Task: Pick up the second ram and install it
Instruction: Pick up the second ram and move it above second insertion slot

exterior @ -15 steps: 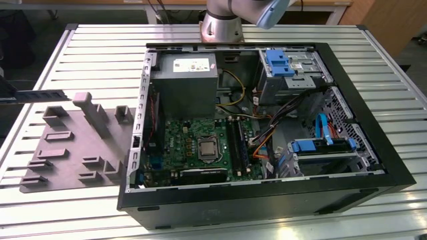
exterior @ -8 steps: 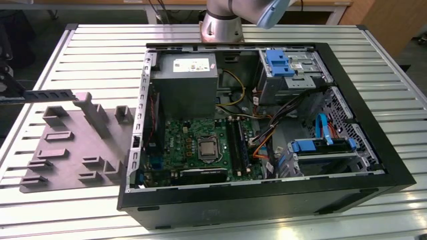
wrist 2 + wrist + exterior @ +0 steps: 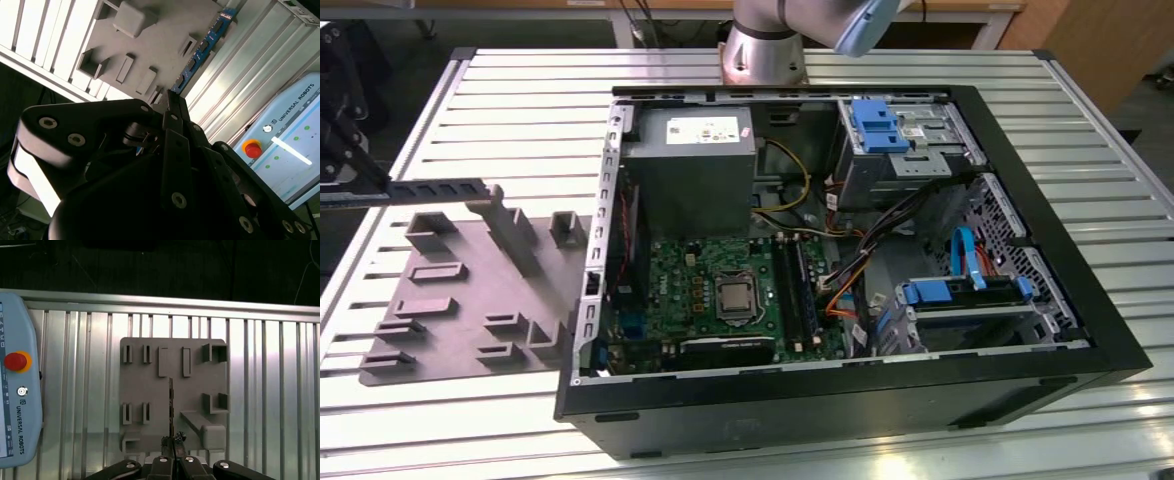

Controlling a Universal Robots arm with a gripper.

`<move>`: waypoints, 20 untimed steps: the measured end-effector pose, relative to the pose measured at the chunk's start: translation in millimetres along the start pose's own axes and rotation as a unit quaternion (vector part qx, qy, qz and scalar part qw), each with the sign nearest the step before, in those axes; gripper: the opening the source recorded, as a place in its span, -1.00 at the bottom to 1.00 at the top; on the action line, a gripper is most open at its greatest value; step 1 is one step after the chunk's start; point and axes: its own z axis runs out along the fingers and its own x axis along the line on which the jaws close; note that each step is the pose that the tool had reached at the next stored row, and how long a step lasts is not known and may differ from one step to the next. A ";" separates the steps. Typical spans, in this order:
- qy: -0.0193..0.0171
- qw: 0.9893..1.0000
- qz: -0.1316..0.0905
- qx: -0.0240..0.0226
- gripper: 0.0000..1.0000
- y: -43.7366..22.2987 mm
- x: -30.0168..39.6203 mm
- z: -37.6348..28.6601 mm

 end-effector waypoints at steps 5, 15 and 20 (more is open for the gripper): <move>0.000 1.000 0.000 0.000 -0.76 -8.4 0.0 -0.3; 0.000 1.000 0.000 0.000 -0.76 -23.5 0.1 -1.0; 0.000 1.000 0.000 0.000 -0.76 -29.8 0.1 -1.2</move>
